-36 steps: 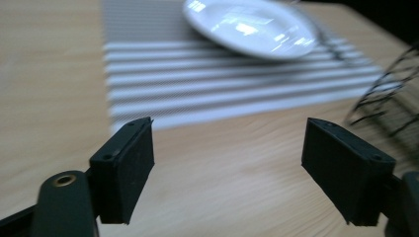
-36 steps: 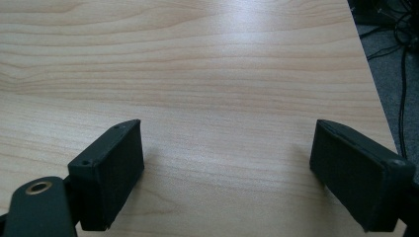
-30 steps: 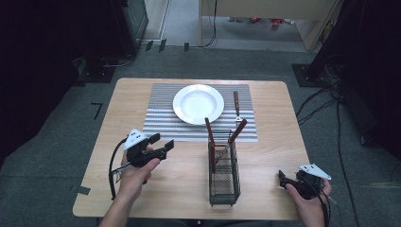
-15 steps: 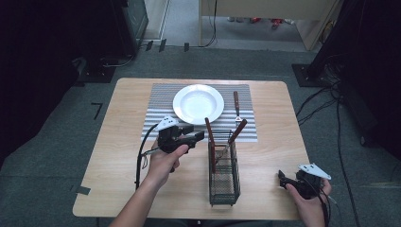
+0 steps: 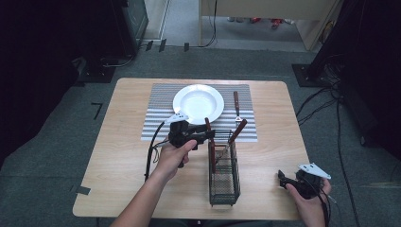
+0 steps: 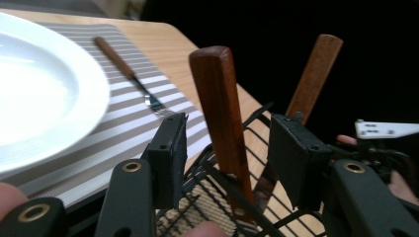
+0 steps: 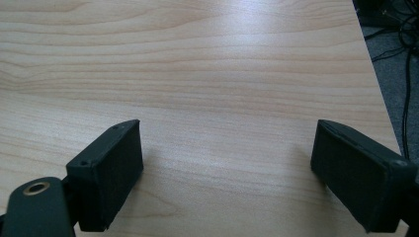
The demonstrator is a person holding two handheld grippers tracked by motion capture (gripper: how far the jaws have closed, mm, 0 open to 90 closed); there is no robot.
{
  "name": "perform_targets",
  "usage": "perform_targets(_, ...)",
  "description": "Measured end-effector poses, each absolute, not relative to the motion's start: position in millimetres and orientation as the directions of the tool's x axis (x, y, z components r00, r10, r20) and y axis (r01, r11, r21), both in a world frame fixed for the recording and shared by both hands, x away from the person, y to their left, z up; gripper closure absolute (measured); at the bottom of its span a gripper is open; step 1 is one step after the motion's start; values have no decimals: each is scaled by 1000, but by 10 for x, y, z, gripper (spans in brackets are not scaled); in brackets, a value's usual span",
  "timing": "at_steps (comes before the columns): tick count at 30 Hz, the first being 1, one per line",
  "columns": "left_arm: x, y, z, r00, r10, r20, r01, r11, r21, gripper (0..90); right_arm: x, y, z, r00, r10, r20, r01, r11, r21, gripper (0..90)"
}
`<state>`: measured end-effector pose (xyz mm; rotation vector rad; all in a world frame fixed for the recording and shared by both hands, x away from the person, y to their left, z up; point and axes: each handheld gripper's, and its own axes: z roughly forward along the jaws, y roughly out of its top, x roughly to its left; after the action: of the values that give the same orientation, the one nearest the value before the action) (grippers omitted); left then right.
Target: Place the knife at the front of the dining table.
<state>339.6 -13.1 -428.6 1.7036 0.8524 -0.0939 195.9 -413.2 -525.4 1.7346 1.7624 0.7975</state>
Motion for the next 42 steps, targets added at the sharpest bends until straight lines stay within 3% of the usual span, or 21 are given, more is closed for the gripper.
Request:
perform_targets(6, 3425, -117, -4296, 732, 469, -494, 580, -48, 813, 571, 1959, -4132, -5254, -29, 999, 29, 682, -2, 732, 122)
perform_targets(10, 3429, -115, -4259, 731, 487, -478, 576, -65, 815, 710, 1959, -4132, -5254, -29, 999, 30, 682, -2, 731, 122)
perform_targets(16, 3388, -101, -4158, 744, 443, -501, 570, -28, 821, 754, 1959, -4132, -5254, -29, 999, 30, 682, -2, 731, 122)
perform_targets(23, 3304, -115, -3967, 769, 430, -473, 530, -13, 848, 763, 1958, -4132, -5254, -28, 999, 30, 682, -3, 731, 122)
perform_targets(30, 3192, -96, -3630, 795, 477, -374, 429, -6, 903, 763, 1959, -4132, -5254, -29, 999, 30, 682, -2, 731, 122)
perform_targets(42, 3169, 208, -3225, 792, 503, -346, 375, 48, 926, 763, 1964, -4133, -5255, -32, 999, 29, 681, 1, 732, 119)
